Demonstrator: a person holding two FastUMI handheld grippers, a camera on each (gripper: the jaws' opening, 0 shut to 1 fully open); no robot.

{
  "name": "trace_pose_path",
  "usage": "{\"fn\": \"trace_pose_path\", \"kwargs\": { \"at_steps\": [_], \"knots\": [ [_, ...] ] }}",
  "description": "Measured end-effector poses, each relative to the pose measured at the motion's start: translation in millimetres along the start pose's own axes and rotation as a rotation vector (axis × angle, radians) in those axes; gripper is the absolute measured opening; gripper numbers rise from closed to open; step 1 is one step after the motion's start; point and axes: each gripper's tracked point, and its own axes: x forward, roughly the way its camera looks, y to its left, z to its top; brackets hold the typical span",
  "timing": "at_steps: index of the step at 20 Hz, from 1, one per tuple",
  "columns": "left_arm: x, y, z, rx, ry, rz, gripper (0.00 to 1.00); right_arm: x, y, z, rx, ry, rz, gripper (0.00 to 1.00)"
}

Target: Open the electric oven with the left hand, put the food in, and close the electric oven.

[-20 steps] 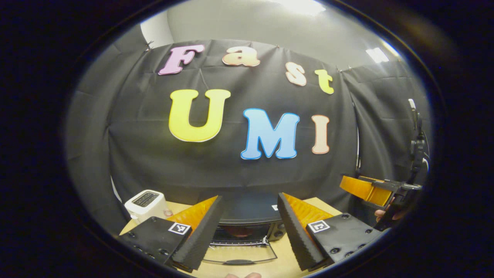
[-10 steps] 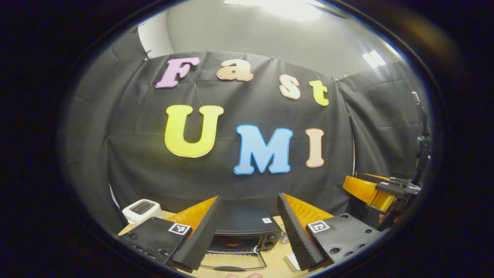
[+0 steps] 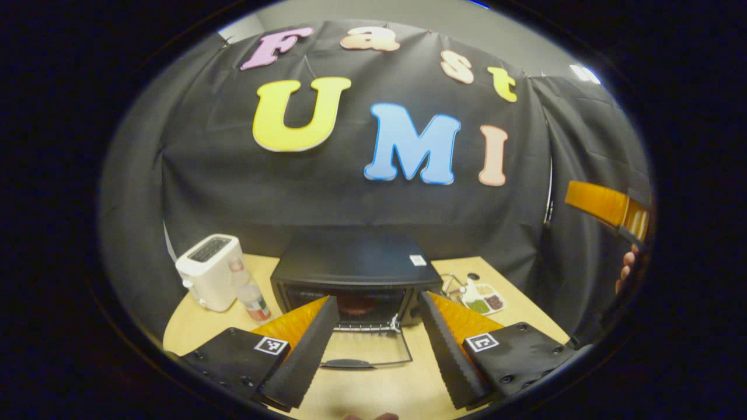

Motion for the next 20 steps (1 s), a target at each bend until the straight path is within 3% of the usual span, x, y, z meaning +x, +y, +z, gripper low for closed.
{"fn": "trace_pose_path", "kwargs": {
  "at_steps": [1, 2, 3, 10, 12, 13, 14, 20],
  "knots": [
    [6, 5, -18, 0.002, 0.048, 0.008, 0.92, 0, -2, -4, 0.002, 0.006, -0.006, 0.98],
    [12, 9, -37, 0.005, 0.092, 0.018, 0.98, -2, -5, -6, 0.003, 0.013, -0.011, 0.98],
    [17, 13, -54, 0.007, 0.134, 0.027, 0.92, -3, -8, -8, 0.002, 0.020, -0.018, 0.98],
    [46, 40, -172, -0.032, 0.393, 0.078, 0.99, -8, -33, -33, -0.010, 0.072, -0.077, 0.98],
    [52, 44, -192, -0.036, 0.440, 0.085, 0.95, -9, -38, -39, 0.002, 0.092, -0.090, 0.98],
    [57, 47, -201, -0.030, 0.468, 0.088, 0.99, -8, -42, -40, 0.012, 0.097, -0.098, 0.98],
    [62, 49, -208, -0.024, 0.488, 0.091, 0.95, -7, -43, -40, 0.020, 0.100, -0.104, 0.98],
    [84, 54, -244, 0.024, 0.611, 0.092, 0.98, -7, -53, -43, 0.019, 0.112, -0.135, 0.98]
  ]
}}
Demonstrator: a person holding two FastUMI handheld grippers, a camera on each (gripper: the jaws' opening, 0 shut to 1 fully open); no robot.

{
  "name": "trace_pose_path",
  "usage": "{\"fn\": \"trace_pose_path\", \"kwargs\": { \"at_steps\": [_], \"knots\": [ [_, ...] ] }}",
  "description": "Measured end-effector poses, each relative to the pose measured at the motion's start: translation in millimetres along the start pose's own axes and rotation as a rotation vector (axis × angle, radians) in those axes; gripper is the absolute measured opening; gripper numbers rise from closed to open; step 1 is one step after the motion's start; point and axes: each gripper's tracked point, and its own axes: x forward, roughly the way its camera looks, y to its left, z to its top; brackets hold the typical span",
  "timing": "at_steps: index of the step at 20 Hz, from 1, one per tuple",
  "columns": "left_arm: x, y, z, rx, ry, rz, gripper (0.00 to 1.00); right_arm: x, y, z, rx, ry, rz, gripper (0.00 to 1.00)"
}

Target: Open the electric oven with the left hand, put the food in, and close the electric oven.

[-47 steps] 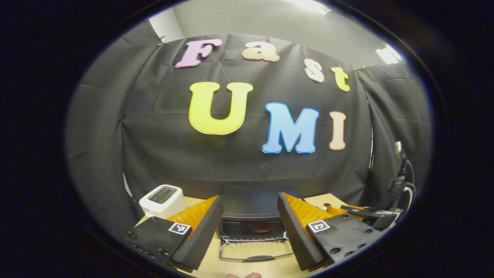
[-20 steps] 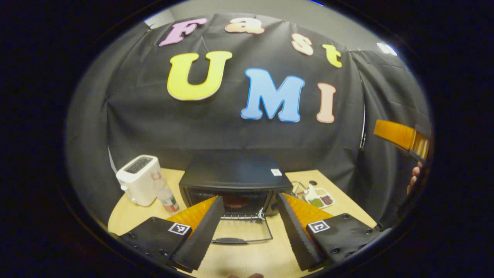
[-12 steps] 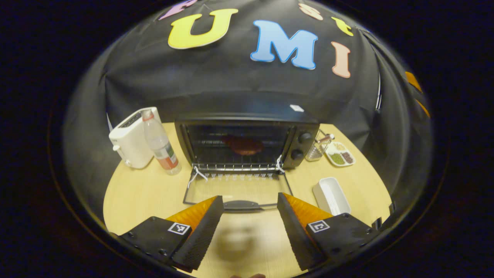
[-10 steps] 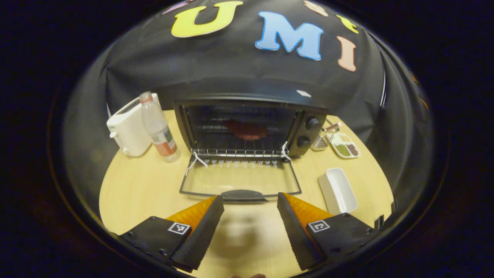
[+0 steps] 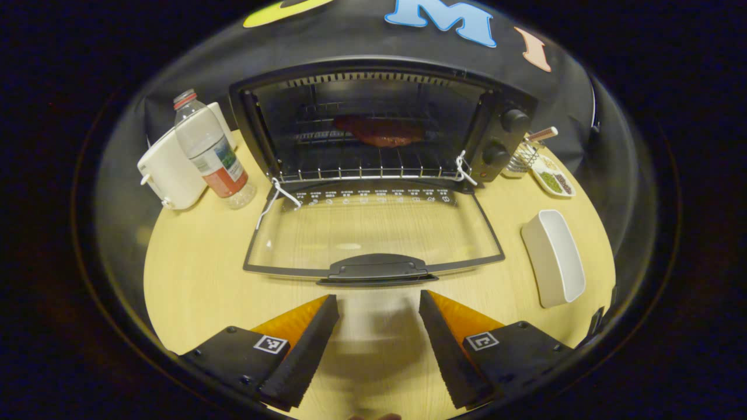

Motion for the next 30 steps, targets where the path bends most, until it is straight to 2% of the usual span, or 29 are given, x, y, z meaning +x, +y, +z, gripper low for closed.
{"fn": "trace_pose_path", "kwargs": {
  "at_steps": [6, 11, 16, 19, 21, 23, 25, 26, 28, 29, 30],
  "knots": [
    [28, 2, -4, 0.005, 0.075, 0.016, 0.99, 2, -5, -4, -0.017, 0.013, -0.024, 0.98],
    [25, 3, 1, -0.003, 0.089, -0.001, 0.95, 6, -1, -5, -0.014, 0.019, -0.019, 0.98],
    [-4, 1, 12, -0.011, 0.017, -0.017, 0.95, 12, 11, 2, -0.020, 0.001, 0.008, 0.98],
    [-27, 2, 27, -0.015, -0.041, -0.025, 0.95, 15, 18, 2, -0.012, 0.000, 0.026, 0.98],
    [-41, 1, 41, -0.029, -0.089, -0.032, 0.99, 17, 22, 3, -0.012, -0.006, 0.035, 0.98],
    [-52, 6, 56, -0.022, -0.145, -0.015, 0.99, 18, 24, 5, -0.010, -0.012, 0.040, 0.98],
    [-61, 8, 68, -0.018, -0.179, -0.005, 0.92, 16, 23, 7, -0.008, -0.022, 0.038, 0.98],
    [-65, 7, 74, -0.018, -0.194, -0.007, 0.99, 15, 21, 8, -0.008, -0.026, 0.033, 0.98],
    [-67, 10, 85, -0.011, -0.204, -0.001, 0.95, 14, 17, 7, -0.003, -0.027, 0.023, 0.98],
    [-68, 8, 91, -0.012, -0.214, -0.003, 0.99, 14, 15, 7, -0.001, -0.027, 0.017, 0.98],
    [-70, 5, 94, -0.013, -0.227, -0.005, 0.95, 13, 12, 7, -0.001, -0.027, 0.010, 0.98]
  ]
}}
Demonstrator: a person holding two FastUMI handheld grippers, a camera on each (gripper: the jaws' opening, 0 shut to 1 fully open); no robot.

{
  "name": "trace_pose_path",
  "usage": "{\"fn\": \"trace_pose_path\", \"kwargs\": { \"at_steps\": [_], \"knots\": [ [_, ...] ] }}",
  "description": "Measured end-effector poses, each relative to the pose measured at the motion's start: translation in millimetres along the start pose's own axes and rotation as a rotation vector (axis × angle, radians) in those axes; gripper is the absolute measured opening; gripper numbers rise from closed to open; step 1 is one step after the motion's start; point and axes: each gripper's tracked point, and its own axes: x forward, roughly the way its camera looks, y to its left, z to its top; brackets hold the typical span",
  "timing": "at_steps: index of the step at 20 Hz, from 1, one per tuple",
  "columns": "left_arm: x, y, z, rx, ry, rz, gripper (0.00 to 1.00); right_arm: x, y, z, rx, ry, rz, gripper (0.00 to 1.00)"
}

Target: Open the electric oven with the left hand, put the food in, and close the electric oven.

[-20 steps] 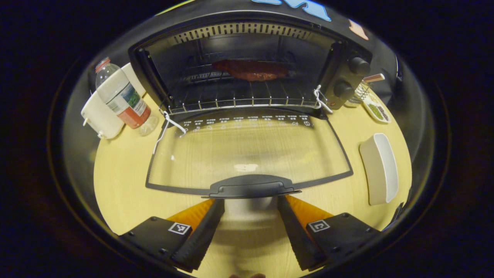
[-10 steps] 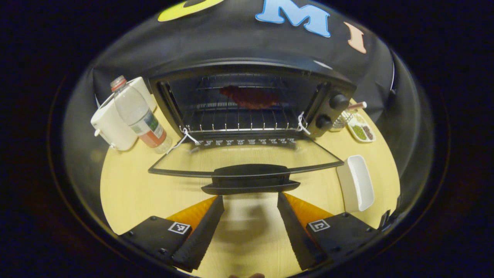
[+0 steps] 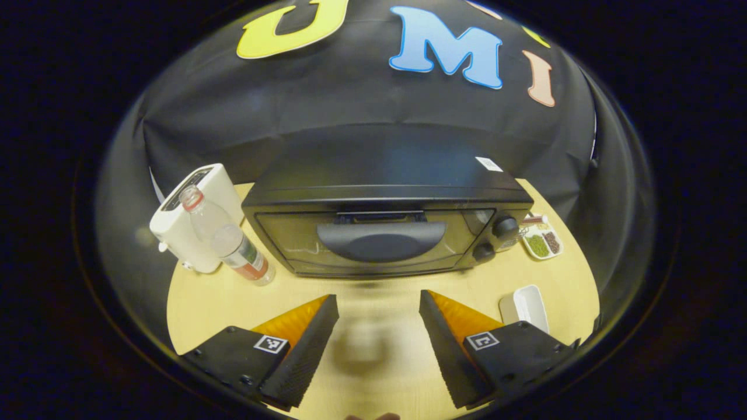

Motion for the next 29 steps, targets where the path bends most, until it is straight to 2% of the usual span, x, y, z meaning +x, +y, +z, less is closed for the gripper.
{"fn": "trace_pose_path", "kwargs": {
  "at_steps": [2, 6, 7, 8, 9, 12, 14, 18, 20, 29],
  "knots": [
    [-10, -2, 11, 0.010, -0.047, -0.003, 0.99, 0, -5, 1, 0.003, -0.002, -0.009, 0.98],
    [-55, -16, 51, -0.005, -0.209, -0.033, 0.95, -1, -11, 8, -0.004, -0.016, -0.008, 0.98],
    [-73, -20, 66, -0.023, -0.273, -0.041, 0.92, -3, -11, 15, -0.005, -0.025, -0.003, 0.98],
    [-95, -22, 86, -0.039, -0.354, -0.044, 0.95, -2, -10, 22, -0.007, -0.036, 0.007, 0.98],
    [-120, -24, 106, -0.049, -0.439, -0.043, 0.92, -3, -10, 30, -0.011, -0.046, 0.019, 0.98],
    [-202, -42, 147, -0.039, -0.641, -0.047, 0.99, -9, -1, 57, -0.010, -0.074, 0.069, 0.98],
    [-241, -60, 158, -0.039, -0.712, -0.056, 0.99, -11, 4, 70, -0.011, -0.091, 0.102, 0.98],
    [-285, -73, 158, -0.052, -0.768, 0.005, 0.98, -20, 13, 77, -0.003, -0.092, 0.195, 0.98],
    [-300, -76, 155, -0.051, -0.788, 0.026, 0.98, -26, 18, 73, -0.005, -0.087, 0.212, 0.98],
    [-329, -66, 167, -0.042, -0.836, -0.015, 0.99, -49, 24, 101, -0.041, -0.140, 0.168, 0.98]
  ]
}}
